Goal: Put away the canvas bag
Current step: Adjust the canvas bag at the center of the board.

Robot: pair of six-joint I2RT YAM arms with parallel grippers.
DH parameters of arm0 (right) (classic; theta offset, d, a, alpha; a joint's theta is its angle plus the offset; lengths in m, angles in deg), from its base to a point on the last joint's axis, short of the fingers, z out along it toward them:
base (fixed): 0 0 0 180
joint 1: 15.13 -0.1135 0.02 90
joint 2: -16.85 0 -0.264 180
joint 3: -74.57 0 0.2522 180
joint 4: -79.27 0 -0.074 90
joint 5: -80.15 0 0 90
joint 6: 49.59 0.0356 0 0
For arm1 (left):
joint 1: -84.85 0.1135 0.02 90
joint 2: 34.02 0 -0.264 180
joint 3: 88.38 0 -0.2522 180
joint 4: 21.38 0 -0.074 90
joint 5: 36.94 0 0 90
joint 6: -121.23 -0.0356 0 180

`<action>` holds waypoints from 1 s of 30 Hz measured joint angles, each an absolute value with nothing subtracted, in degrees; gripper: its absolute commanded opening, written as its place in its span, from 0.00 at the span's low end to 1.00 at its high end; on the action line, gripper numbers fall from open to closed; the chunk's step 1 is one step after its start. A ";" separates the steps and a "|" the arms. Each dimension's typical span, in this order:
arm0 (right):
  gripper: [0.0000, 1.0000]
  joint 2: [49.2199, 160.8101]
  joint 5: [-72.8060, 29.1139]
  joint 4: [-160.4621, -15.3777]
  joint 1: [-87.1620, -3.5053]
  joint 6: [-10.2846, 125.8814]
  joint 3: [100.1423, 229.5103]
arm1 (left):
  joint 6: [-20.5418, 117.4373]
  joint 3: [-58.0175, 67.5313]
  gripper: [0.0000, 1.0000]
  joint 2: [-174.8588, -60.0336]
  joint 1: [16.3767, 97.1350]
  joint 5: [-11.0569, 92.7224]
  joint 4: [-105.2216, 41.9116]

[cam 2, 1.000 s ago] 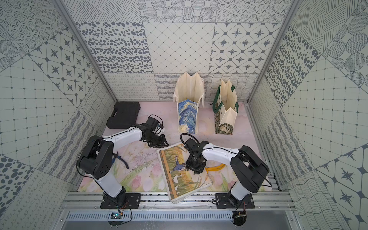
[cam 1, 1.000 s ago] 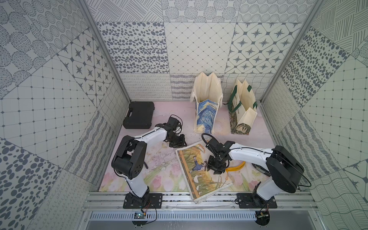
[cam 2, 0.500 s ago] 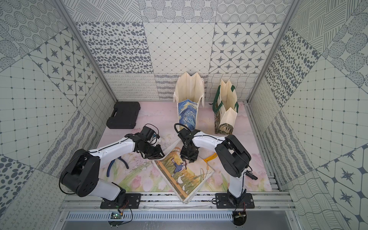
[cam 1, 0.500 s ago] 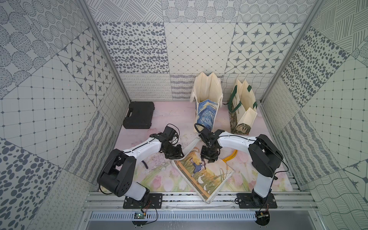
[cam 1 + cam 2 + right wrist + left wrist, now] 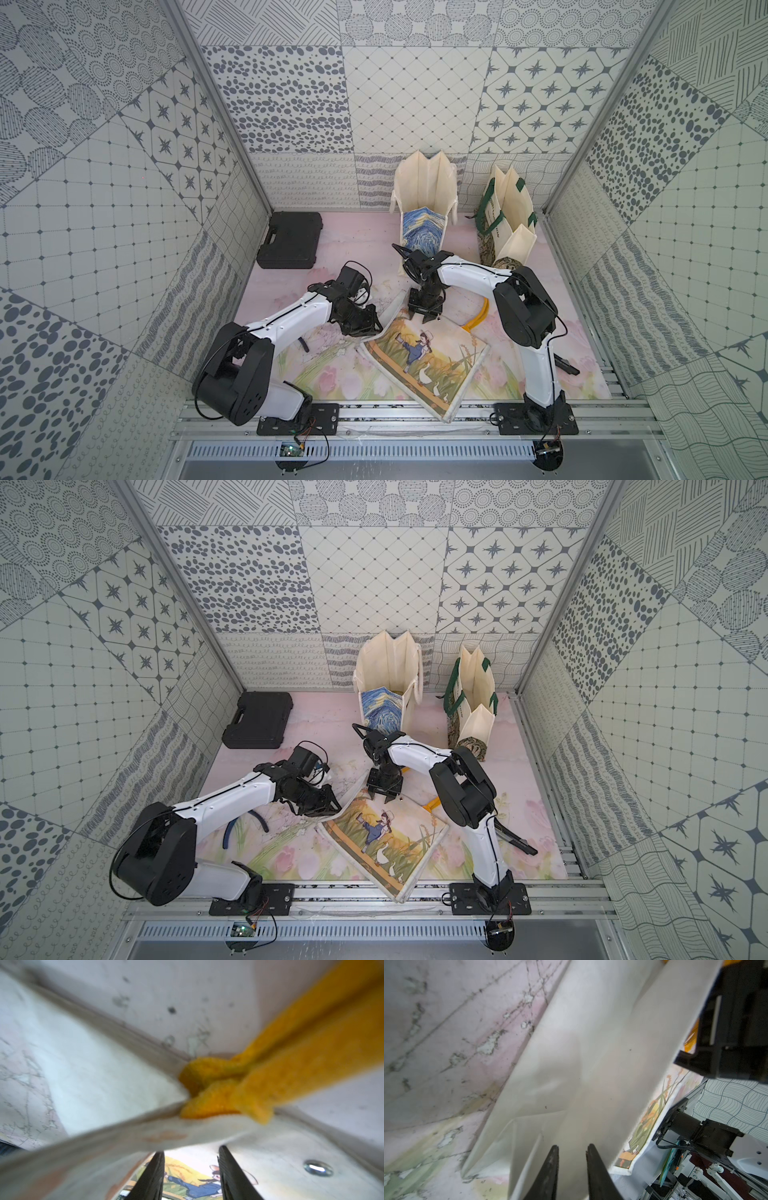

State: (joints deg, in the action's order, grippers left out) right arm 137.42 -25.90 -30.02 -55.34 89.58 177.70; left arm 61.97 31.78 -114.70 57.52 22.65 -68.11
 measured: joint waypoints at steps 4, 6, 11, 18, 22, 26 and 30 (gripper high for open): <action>0.44 139.72 -26.01 -28.32 -55.21 87.53 181.41 | 62.60 32.41 0.26 -113.26 57.52 22.71 -68.74; 0.43 140.75 -26.29 -27.53 -55.25 86.78 183.01 | 62.76 32.80 0.26 -112.52 57.52 22.98 -69.03; 0.43 141.93 -26.60 -25.87 -55.29 85.93 185.00 | 63.61 33.74 0.26 -110.72 57.52 23.28 -69.31; 0.43 135.72 -25.64 -30.11 -54.92 86.00 177.13 | 63.61 33.44 0.27 -109.30 57.52 25.03 -71.12; 0.44 124.92 -23.50 -30.48 -54.09 86.02 168.93 | 63.50 31.75 0.28 -110.05 57.52 25.97 -72.00; 0.46 110.21 -21.90 -29.96 -51.91 87.02 159.73 | 63.04 30.07 0.28 -112.47 57.52 26.49 -72.11; 0.46 100.20 -20.70 -27.79 -48.56 88.16 151.14 | 62.32 29.15 0.28 -114.46 57.52 26.91 -72.04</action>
State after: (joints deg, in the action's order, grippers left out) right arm 100.20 -20.70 -27.79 -48.56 88.16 151.14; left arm 62.32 29.15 -114.46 57.52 26.91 -72.04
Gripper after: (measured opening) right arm 0.457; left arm 0.280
